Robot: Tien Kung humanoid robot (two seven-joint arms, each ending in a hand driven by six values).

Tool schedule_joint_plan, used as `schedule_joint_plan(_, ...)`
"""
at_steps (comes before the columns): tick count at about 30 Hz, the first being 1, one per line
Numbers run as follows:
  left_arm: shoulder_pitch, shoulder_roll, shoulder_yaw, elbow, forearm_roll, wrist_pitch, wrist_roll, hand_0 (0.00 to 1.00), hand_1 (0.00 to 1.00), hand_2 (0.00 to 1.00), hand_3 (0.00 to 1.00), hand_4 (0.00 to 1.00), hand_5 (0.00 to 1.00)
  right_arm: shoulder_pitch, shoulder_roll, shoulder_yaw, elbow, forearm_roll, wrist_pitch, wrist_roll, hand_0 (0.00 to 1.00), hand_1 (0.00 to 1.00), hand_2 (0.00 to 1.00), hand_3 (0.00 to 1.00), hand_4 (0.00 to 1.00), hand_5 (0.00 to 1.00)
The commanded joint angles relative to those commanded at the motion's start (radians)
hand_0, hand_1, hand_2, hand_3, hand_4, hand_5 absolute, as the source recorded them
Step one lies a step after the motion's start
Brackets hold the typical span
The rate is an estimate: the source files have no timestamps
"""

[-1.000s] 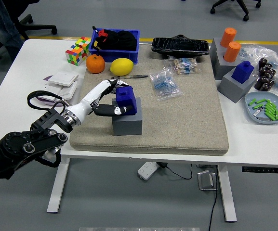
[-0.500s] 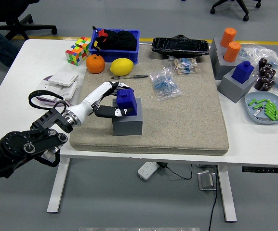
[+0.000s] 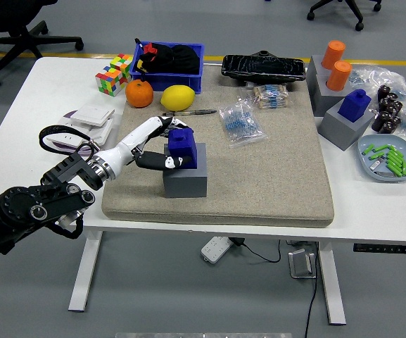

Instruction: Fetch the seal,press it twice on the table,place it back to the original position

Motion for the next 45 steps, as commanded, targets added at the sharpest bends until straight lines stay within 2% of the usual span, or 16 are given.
schedule_joint_plan(5, -0.007, 0.006, -0.006, -0.008, 0.014, -0.013, 0.016, 0.641, 0.509, 0.456, 0.578, 0.751, 0.002, 0.001, -0.002, -0.001, 0.000, -0.001, 0.000, 0.000, 0.734, 0.684, 0.654, 0.622, 0.725, 0.518)
schedule_joint_plan(13, -0.002, -0.009, -0.001, 0.005, 0.005, -0.002, 0.019, 0.639, 0.515, 0.462, 0.577, 0.744, 0.002, 0.005, -0.003, -0.006, 0.000, 0.002, 0.000, 0.000, 0.734, 0.683, 0.653, 0.622, 0.725, 0.518)
schedule_joint_plan(14, -0.001, -0.011, 0.000, 0.007, 0.003, 0.000, 0.019, 0.664, 0.567, 0.507, 0.584, 0.737, 0.002, 0.005, -0.003, -0.007, 0.000, 0.002, 0.000, 0.000, 0.734, 0.684, 0.653, 0.622, 0.725, 0.518)
schedule_joint_plan(25, 0.005, -0.017, 0.000, 0.012, 0.015, -0.005, 0.041, 0.672, 0.591, 0.527, 0.592, 0.741, 0.002, 0.000, -0.003, -0.010, 0.000, 0.003, 0.001, 0.000, 0.734, 0.684, 0.653, 0.622, 0.725, 0.518)
schedule_joint_plan(26, 0.005, -0.017, 0.000, 0.012, 0.017, -0.006, 0.044, 0.744, 0.682, 0.554, 0.596, 0.834, 0.002, 0.000, -0.003, -0.009, 0.000, 0.002, 0.001, 0.000, 0.734, 0.684, 0.653, 0.622, 0.725, 0.518)
schedule_joint_plan(31, 0.005, -0.014, 0.000, 0.014, 0.015, -0.006, 0.043, 0.744, 0.682, 0.554, 0.596, 0.834, 0.002, 0.000, -0.002, -0.008, 0.000, 0.002, 0.001, 0.000, 0.734, 0.684, 0.653, 0.622, 0.725, 0.518)
schedule_joint_plan(32, 0.005, -0.014, 0.000, 0.014, 0.015, -0.006, 0.042, 0.806, 0.742, 0.630, 0.622, 0.922, 0.002, 0.000, -0.002, -0.007, 0.000, 0.002, 0.001, 0.000, 0.734, 0.684, 0.653, 0.622, 0.726, 0.518)
schedule_joint_plan(37, 0.007, -0.012, 0.000, 0.014, 0.007, -0.007, 0.034, 0.806, 0.742, 0.630, 0.622, 0.922, 0.002, -0.001, -0.001, -0.004, 0.000, 0.002, 0.001, 0.000, 0.734, 0.684, 0.653, 0.622, 0.726, 0.518)
schedule_joint_plan(38, 0.008, -0.012, 0.000, 0.014, 0.006, -0.007, 0.034, 0.820, 0.769, 0.663, 0.683, 0.987, 0.025, -0.001, -0.001, -0.004, 0.000, 0.001, 0.001, 0.000, 0.734, 0.684, 0.653, 0.622, 0.726, 0.519)
schedule_joint_plan(43, 0.010, -0.012, 0.000, 0.013, 0.001, -0.003, 0.026, 0.820, 0.769, 0.663, 0.683, 0.987, 0.025, -0.001, 0.000, -0.003, 0.000, 0.001, 0.001, 0.000, 0.734, 0.684, 0.653, 0.622, 0.726, 0.519)
schedule_joint_plan(44, 0.010, -0.012, 0.000, 0.013, -0.001, -0.002, 0.022, 0.830, 0.790, 0.687, 0.698, 0.998, 0.110, -0.001, 0.000, -0.003, 0.000, 0.002, 0.001, 0.000, 0.734, 0.684, 0.653, 0.622, 0.725, 0.519)
schedule_joint_plan(45, 0.010, -0.012, 0.000, 0.013, -0.004, -0.002, 0.020, 0.830, 0.790, 0.687, 0.698, 0.998, 0.110, -0.001, 0.001, -0.003, 0.000, 0.002, 0.001, 0.000, 0.734, 0.684, 0.653, 0.622, 0.725, 0.519)
